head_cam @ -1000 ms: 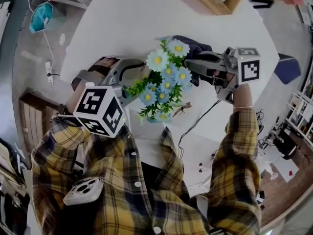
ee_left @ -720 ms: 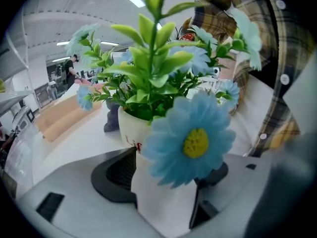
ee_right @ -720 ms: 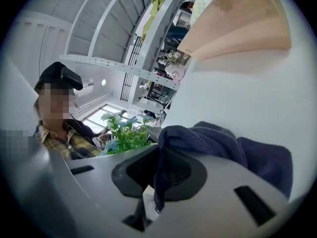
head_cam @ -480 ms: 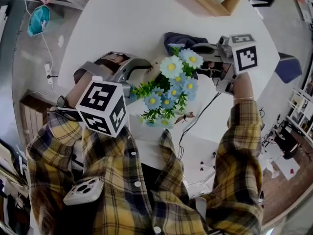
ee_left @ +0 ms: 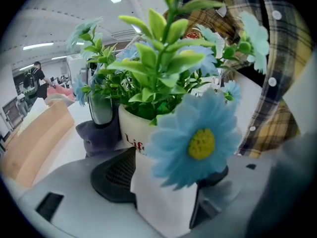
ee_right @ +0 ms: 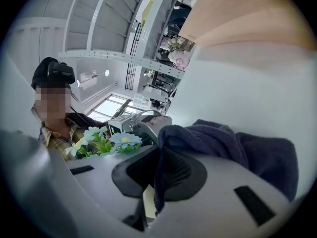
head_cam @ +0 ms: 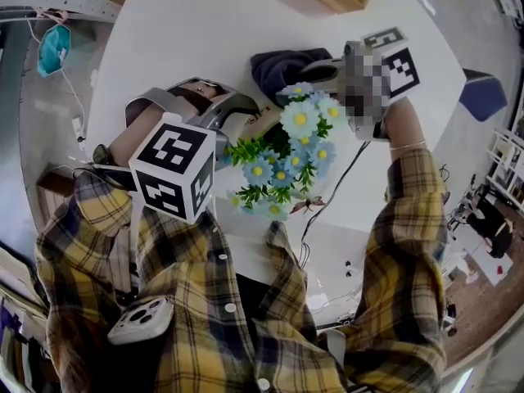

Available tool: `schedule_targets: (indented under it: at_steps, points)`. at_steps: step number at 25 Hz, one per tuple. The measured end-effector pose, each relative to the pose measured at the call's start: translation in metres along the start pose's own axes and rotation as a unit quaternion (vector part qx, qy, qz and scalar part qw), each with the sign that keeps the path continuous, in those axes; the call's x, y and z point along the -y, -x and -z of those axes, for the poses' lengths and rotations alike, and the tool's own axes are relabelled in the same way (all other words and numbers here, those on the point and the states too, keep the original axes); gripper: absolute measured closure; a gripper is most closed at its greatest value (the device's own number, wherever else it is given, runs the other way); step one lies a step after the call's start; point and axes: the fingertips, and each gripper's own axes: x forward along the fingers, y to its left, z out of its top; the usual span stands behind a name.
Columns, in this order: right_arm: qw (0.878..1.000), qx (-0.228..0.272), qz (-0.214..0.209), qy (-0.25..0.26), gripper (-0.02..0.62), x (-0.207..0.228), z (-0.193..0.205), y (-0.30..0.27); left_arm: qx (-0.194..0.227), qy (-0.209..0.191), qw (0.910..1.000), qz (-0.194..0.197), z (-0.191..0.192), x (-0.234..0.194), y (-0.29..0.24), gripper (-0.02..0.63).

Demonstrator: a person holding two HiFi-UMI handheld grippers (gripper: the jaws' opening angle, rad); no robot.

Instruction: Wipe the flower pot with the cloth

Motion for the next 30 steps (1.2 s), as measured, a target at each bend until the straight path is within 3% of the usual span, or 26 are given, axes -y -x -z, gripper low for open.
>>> schedule_targets:
  at_steps: [7,14,18,24,27,30]
  points:
    - [0.999,0.039,0.010,-0.011,0.574,0.010,0.002,0.002,0.004,-0.011,0.9991,0.041,0.013,-0.004,-0.005,0.279]
    - [0.985,0.162,0.037,-0.038,0.574,0.009,0.024,0.050,0.007,-0.016,0.9983,0.056,-0.005,-0.026,-0.010,0.278]
    - [0.965,0.245,0.068,-0.055,0.574,0.008,0.044,0.068,0.005,-0.023,0.9981,0.056,-0.009,-0.034,-0.013,0.279]
    - [0.924,0.356,0.115,-0.079,0.574,0.001,0.078,0.077,0.007,-0.030,0.9987,0.042,-0.011,-0.037,-0.015,0.279]
    - [0.903,0.398,0.136,-0.092,0.574,-0.001,0.091,0.078,0.011,-0.024,0.9995,0.019,-0.012,-0.038,-0.014,0.281]
    - [0.879,0.440,0.151,-0.108,0.574,-0.005,0.098,0.077,0.022,0.010,0.9995,-0.019,-0.008,-0.043,-0.011,0.281]
